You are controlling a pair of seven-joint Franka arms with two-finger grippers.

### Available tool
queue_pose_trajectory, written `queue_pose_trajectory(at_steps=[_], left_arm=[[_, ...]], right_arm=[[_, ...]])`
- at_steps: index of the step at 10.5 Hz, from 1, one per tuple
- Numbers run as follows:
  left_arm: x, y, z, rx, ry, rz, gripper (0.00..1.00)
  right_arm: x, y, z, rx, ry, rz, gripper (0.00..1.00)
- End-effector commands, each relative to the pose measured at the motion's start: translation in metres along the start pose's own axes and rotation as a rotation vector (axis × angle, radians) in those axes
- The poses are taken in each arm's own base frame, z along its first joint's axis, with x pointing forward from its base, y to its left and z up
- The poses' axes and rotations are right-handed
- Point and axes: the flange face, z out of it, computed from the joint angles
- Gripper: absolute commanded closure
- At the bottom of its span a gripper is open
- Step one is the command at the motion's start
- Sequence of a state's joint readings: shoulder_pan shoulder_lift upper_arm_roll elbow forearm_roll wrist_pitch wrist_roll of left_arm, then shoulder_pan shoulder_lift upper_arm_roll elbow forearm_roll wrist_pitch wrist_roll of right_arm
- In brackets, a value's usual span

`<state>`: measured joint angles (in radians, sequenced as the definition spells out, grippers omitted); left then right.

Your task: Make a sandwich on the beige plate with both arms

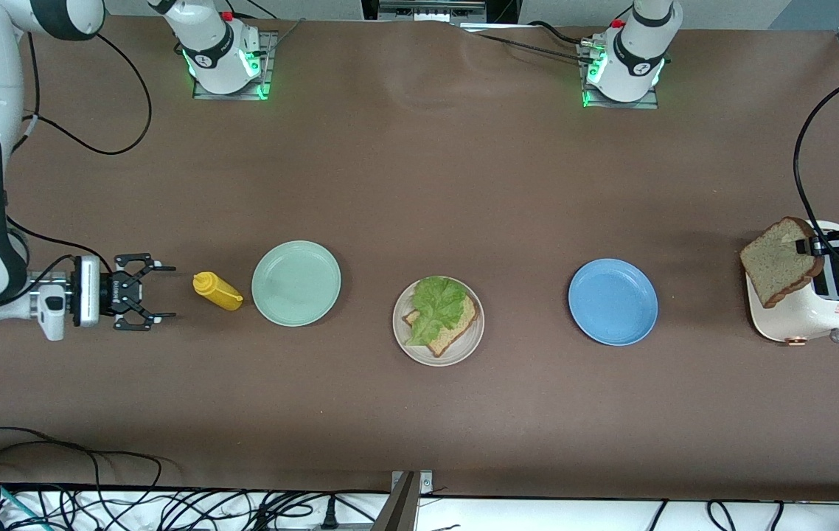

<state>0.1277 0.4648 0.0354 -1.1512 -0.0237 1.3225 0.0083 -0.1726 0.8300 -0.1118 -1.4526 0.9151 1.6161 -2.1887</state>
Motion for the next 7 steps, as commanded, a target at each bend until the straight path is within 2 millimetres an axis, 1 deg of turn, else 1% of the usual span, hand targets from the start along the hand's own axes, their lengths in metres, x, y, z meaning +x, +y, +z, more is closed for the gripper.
queue_pose_trajectory(at_steps=[1,3,4,5,6,7], left_arm=[[-0.006,0.006,-0.002,-0.008,-0.01,-0.009,1.0],[-0.005,0.002,0.0,-0.007,-0.015,-0.014,1.0],[-0.004,0.0,0.007,0.011,-0.029,-0.02,1.0],[-0.004,-0.001,0.008,0.035,-0.032,-0.022,1.0],[-0.003,-0.001,0.012,0.036,-0.041,-0.02,1.0],[-0.003,-0.002,0.012,0.035,-0.041,-0.022,1.0]], right_arm=[[-0.031,0.004,0.033,-0.008,0.13,-0.053,0.0],[-0.046,0.003,0.053,0.001,0.187,-0.029,0.0],[-0.059,0.002,0.066,0.0,0.21,-0.037,0.0],[-0.067,0.002,0.079,-0.008,0.242,-0.061,0.0],[-0.072,0.001,0.084,-0.007,0.256,-0.056,0.0],[-0.07,0.002,0.085,-0.006,0.256,-0.051,0.0]])
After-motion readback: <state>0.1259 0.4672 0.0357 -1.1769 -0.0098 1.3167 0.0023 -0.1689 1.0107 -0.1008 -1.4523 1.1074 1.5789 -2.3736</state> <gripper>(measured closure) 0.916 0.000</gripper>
